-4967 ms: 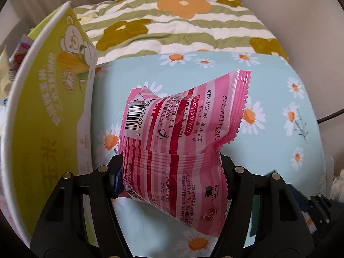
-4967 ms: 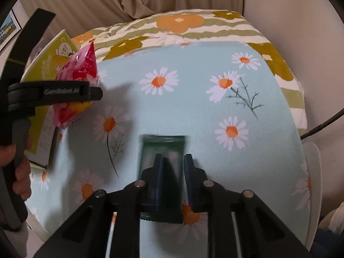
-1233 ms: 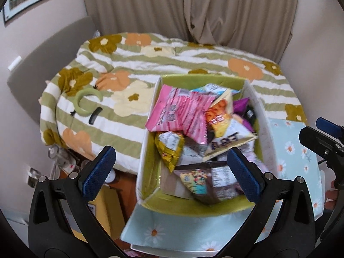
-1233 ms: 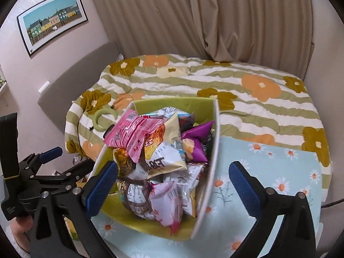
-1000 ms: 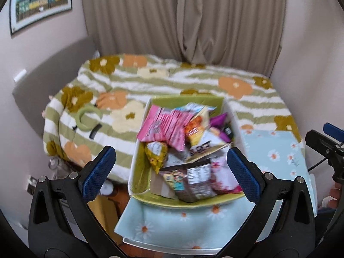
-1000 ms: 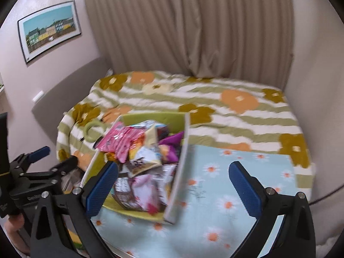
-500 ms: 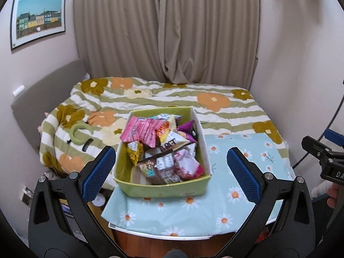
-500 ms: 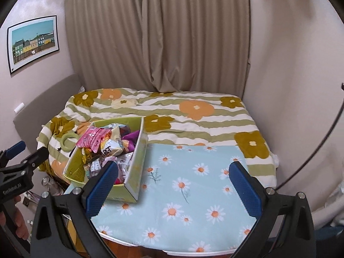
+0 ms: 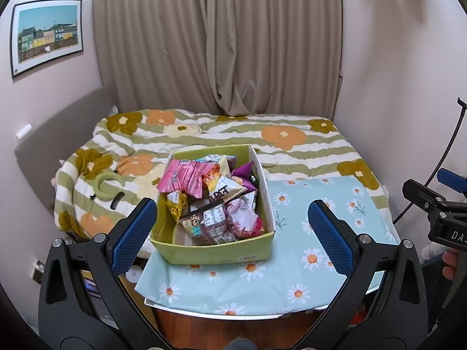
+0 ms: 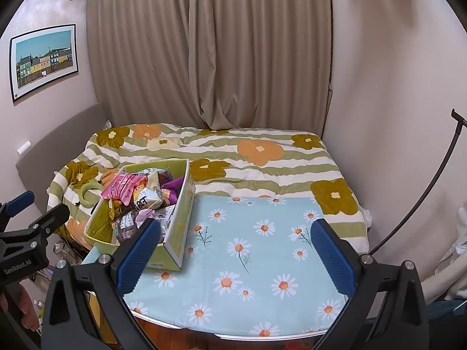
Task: Organize snacks
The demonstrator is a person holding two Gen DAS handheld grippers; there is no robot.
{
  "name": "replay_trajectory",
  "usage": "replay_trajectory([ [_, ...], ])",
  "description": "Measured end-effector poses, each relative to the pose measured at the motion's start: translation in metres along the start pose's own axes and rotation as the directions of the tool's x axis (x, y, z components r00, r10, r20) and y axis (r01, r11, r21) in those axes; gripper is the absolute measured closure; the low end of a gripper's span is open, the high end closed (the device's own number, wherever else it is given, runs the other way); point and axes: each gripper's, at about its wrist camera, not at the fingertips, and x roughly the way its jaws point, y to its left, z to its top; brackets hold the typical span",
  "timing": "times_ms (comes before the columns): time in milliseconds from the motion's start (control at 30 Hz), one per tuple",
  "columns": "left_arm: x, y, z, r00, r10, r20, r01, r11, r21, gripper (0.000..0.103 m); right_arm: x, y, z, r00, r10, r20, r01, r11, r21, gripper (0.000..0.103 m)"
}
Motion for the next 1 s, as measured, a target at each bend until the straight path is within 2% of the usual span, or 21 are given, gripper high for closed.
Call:
replay_trajectory([
  [1000,0.003,-0.010,0.003,1.000,0.000,-0.004,0.000,1.000,0.011,0.000,0.005,-0.010,0.002,1.000,-0.025,-0.018,0.025,0.999,0.026,0.001],
])
